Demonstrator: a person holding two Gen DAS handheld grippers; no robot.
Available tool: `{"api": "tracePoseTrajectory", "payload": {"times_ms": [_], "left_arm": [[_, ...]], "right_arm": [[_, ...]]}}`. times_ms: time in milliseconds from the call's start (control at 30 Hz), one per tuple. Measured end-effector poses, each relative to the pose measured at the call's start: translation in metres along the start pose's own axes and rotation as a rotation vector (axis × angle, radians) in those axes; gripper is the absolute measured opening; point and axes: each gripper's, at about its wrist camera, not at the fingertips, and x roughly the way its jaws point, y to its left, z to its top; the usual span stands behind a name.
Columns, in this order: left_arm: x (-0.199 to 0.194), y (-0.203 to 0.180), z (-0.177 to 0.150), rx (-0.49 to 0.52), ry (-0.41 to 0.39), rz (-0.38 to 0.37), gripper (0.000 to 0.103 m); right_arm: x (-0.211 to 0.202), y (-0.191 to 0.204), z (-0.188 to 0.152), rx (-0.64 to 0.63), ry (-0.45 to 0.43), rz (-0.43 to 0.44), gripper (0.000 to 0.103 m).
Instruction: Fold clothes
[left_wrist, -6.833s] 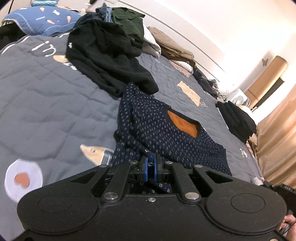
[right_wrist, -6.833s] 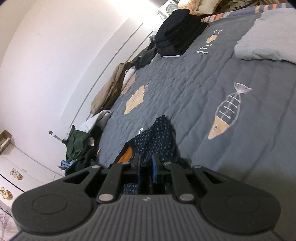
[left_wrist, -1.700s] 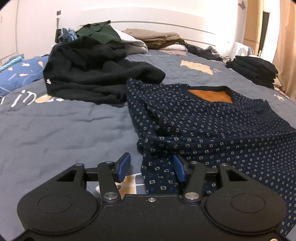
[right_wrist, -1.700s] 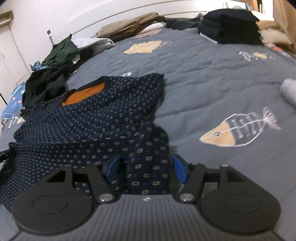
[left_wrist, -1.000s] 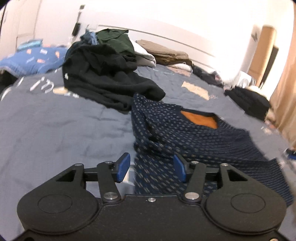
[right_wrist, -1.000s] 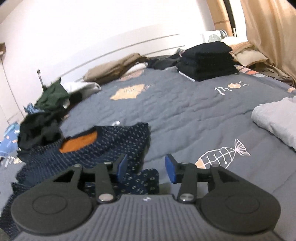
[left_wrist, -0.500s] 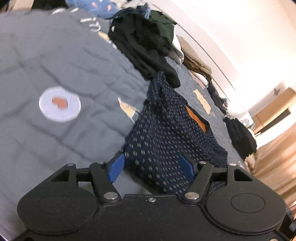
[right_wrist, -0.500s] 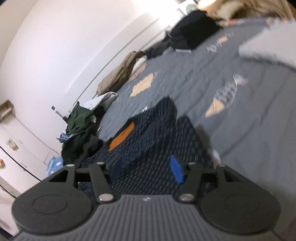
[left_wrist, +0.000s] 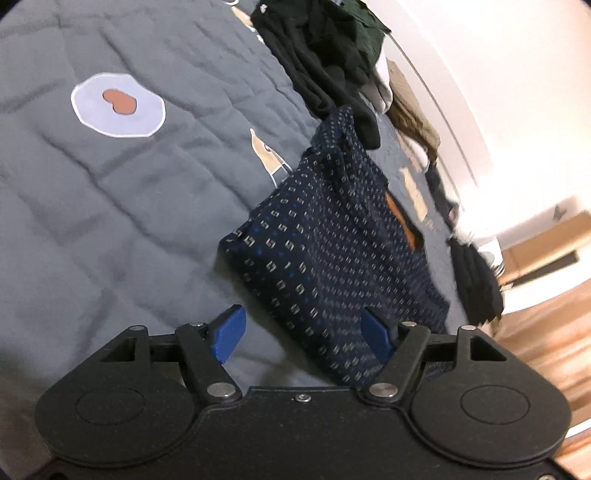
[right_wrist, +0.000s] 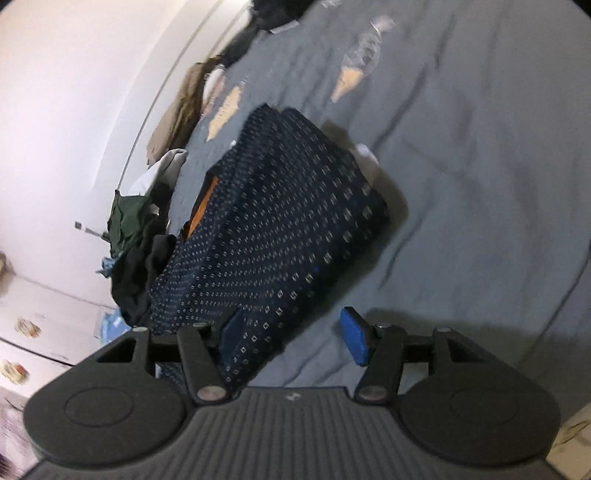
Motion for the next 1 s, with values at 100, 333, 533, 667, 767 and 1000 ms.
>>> {"api": "tracePoseTrajectory", "payload": {"times_ms": [100, 333, 533, 667, 767, 1000], "left_arm": [[0.008, -0.001, 0.0, -0.003, 0.0, 0.003, 0.068], [0.024, -0.005, 0.0, -0.002, -0.028, -0.008, 0.068], [0.028, -0.004, 0.005, -0.026, -0.057, -0.019, 0.06], [0.022, -0.007, 0.006, -0.018, -0.088, -0.014, 0.025], [0.017, -0.01, 0.007, -0.011, -0.113, -0.011, 0.022], [0.024, -0.002, 0.009, -0.049, -0.098, 0.051, 0.029]], "right_arm": [[0.012, -0.008, 0.0, 0.077, -0.002, 0.037, 0.057], [0.029, -0.016, 0.003, 0.17, -0.061, 0.073, 0.057], [0.029, -0.028, 0.018, 0.216, -0.141, 0.077, 0.057], [0.032, -0.033, 0.022, 0.252, -0.161, 0.099, 0.057], [0.029, -0.031, 0.021, 0.255, -0.2, 0.112, 0.055], [0.033, -0.032, 0.023, 0.255, -0.208, 0.105, 0.051]]}}
